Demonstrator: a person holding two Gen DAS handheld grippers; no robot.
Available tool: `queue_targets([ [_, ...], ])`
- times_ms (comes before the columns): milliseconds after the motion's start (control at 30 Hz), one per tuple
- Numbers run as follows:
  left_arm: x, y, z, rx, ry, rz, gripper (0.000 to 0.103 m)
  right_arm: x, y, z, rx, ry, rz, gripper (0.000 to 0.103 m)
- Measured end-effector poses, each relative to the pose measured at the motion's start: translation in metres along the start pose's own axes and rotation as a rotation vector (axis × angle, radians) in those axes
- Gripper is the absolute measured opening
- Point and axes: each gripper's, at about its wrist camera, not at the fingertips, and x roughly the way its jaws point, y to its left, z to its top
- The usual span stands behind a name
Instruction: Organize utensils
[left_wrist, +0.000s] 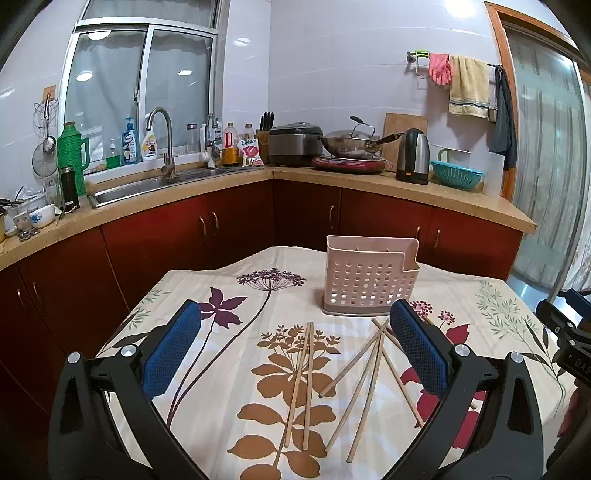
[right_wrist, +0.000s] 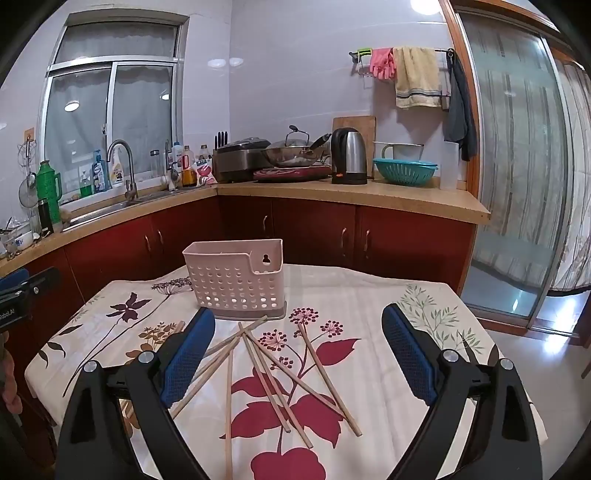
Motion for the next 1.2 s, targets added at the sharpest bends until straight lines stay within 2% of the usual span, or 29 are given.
queue_targets([
  [1200,0.0031,0.0031,-0.0009,-0.003,0.004,0.003,0.1,-0.0008,0.0005,0.0029,0.004,-0.009,0.005,0.089],
])
